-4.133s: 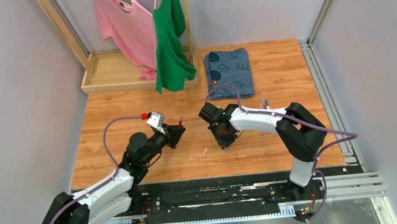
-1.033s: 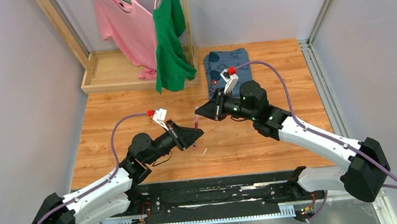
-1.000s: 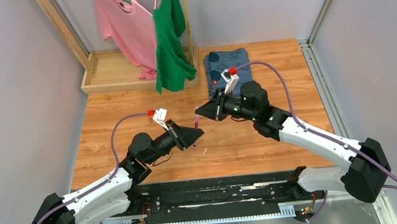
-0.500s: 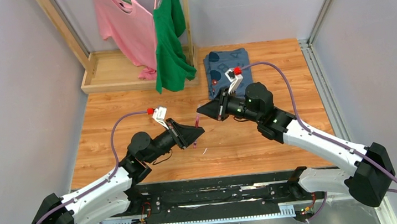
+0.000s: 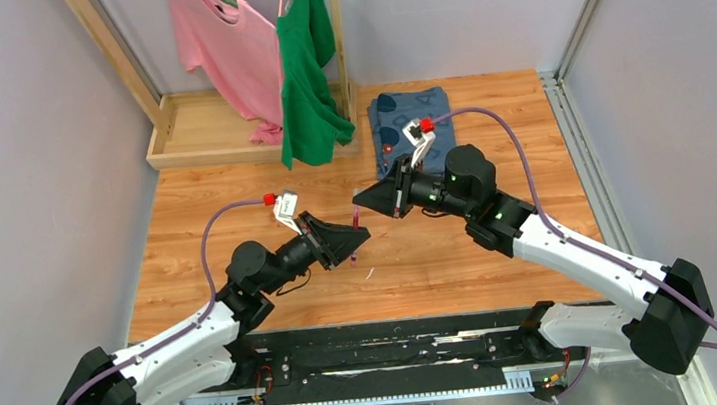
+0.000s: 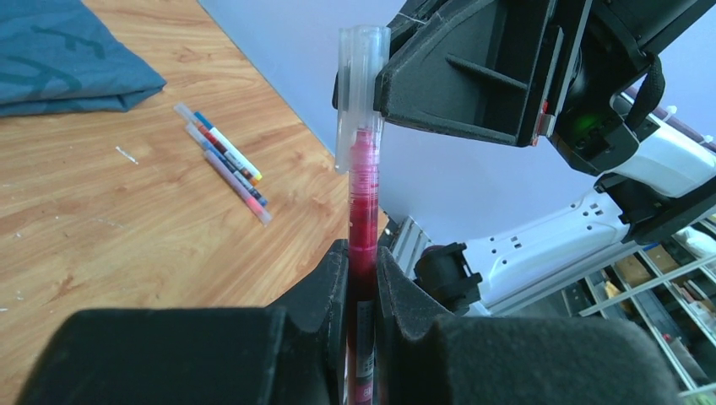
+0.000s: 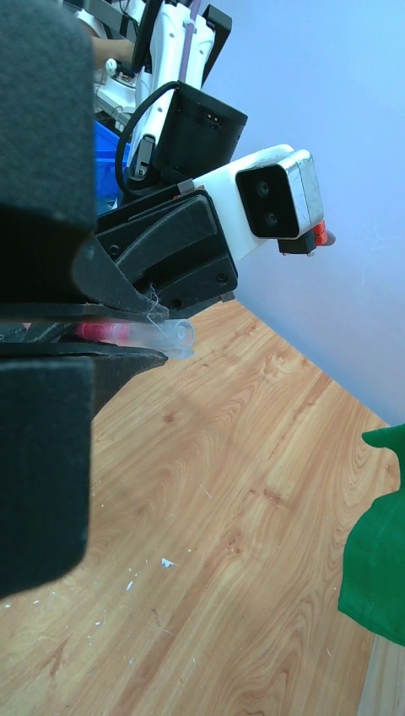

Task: Insert the pens into the pen caps
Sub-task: Insert the pen cap onto the pen, then press the pen cap onto the pen.

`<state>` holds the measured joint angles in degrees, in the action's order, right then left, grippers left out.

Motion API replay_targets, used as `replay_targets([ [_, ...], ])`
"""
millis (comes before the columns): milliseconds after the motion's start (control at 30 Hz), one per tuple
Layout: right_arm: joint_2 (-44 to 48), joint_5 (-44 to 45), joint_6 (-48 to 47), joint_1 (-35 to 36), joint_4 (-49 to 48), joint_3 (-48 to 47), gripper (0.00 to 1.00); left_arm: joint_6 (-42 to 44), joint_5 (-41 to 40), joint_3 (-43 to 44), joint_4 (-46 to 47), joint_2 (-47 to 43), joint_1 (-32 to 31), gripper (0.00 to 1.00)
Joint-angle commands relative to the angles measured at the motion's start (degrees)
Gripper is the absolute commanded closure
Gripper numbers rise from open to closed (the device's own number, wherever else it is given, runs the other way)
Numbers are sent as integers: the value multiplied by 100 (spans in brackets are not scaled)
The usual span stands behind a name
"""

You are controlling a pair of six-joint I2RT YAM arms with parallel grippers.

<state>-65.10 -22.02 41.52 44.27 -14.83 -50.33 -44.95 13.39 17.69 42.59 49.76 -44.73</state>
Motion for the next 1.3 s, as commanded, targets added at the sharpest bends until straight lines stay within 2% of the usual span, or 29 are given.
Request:
replay_targets([
  [0, -187, -422, -96, 64, 986, -51, 99, 254, -222, 83, 1009, -189, 52, 100],
  [300, -167, -594, 47, 146, 1114, 123, 100, 987, -767, 391, 189, -392, 52, 100],
  [433, -353, -655, 17, 211, 1364, 59, 99, 1294, -497, 381, 540, -285, 52, 100],
  [667, -302, -770, -286, 211, 1445, 44, 99, 1284, -40, 425, 954, -30, 52, 100],
  [700, -240, -733, -402, 180, 1580, -32, 94, 1301, -20, 398, 938, -23, 52, 100],
  [833, 117, -773, -829, -69, 1920, -237, 63, 1323, 2, 196, 754, -85, 52, 100],
  [900, 342, -830, -999, -226, 1931, -237, 56, 1286, -29, 53, 661, -170, 52, 100],
  [1067, 624, -1550, -1374, -667, 2000, -380, 52, 1230, 34, -234, 547, -342, 52, 100],
  [1267, 633, -1944, -1531, -685, 1508, -592, 52, 1444, 736, -311, 549, -413, 52, 100],
])
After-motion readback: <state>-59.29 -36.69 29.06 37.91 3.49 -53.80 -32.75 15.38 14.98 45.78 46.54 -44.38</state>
